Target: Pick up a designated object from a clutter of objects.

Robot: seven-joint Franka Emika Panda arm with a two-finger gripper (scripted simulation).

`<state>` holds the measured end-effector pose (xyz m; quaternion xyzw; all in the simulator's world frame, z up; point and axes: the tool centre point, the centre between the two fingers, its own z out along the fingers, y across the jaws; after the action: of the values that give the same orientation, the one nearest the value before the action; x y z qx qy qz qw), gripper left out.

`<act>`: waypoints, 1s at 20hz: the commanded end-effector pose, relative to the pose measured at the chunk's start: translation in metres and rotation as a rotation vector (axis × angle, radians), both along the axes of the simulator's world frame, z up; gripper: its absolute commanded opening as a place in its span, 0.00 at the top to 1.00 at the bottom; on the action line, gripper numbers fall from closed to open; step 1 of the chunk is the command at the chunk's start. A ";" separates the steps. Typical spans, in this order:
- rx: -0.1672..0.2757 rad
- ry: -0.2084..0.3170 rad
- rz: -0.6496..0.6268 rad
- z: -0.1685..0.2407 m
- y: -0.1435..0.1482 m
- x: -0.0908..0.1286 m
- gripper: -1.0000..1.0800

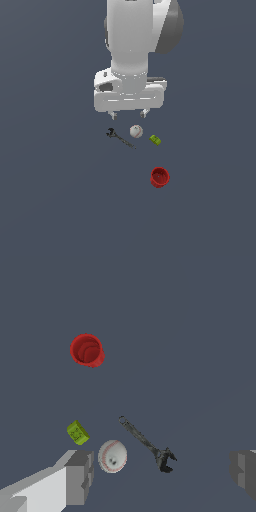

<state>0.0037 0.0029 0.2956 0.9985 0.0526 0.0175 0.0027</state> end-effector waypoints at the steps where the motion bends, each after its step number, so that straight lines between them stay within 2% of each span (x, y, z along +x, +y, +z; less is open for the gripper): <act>1: -0.002 0.003 0.032 -0.018 0.004 -0.005 0.04; 8: -0.006 0.014 0.156 -0.082 0.018 -0.033 0.04; 14: -0.008 0.023 0.270 -0.135 0.030 -0.068 0.04; 20: -0.007 0.030 0.359 -0.172 0.037 -0.100 0.04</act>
<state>-0.0889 0.0386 0.1316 0.9756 0.2197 0.0028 0.0023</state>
